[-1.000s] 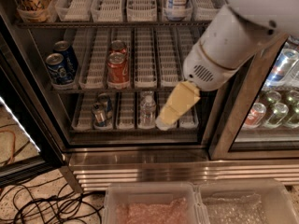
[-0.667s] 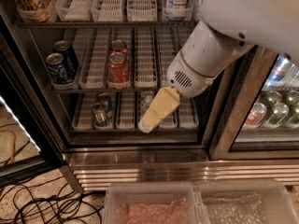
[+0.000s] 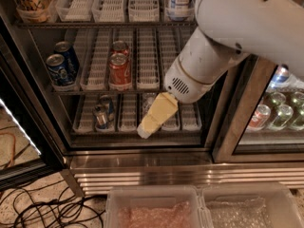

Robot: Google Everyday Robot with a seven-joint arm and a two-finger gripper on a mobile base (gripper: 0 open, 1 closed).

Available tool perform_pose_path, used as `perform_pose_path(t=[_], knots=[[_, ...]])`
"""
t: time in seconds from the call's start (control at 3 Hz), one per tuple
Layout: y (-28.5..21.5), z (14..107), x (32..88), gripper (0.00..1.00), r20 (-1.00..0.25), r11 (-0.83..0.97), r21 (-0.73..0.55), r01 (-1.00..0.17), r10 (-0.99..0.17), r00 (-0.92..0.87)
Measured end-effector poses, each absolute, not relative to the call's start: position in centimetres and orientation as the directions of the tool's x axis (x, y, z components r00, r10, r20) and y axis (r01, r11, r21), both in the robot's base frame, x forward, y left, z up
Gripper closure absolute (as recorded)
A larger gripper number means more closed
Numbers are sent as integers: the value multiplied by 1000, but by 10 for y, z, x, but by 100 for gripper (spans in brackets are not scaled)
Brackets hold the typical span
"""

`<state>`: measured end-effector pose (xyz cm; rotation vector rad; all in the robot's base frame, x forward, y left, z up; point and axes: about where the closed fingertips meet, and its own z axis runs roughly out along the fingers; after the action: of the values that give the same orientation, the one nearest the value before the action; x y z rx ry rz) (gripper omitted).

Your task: Pick coke can from middle shelf of fridge

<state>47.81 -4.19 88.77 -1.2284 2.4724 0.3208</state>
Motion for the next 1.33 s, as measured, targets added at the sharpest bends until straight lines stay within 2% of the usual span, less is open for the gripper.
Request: perform_pose_path(t=[0.33, 0.67, 1.0, 1.33], knots=[[-20, 868, 497, 0, -447, 634, -6, -773, -693, -566], [-9, 862, 537, 0, -507, 727, -53, -684, -610, -609], [-4, 860, 566, 0, -534, 811, -32, -584, -508, -676], [-4, 862, 565, 0, -536, 850, 8, -527, -441, -720]])
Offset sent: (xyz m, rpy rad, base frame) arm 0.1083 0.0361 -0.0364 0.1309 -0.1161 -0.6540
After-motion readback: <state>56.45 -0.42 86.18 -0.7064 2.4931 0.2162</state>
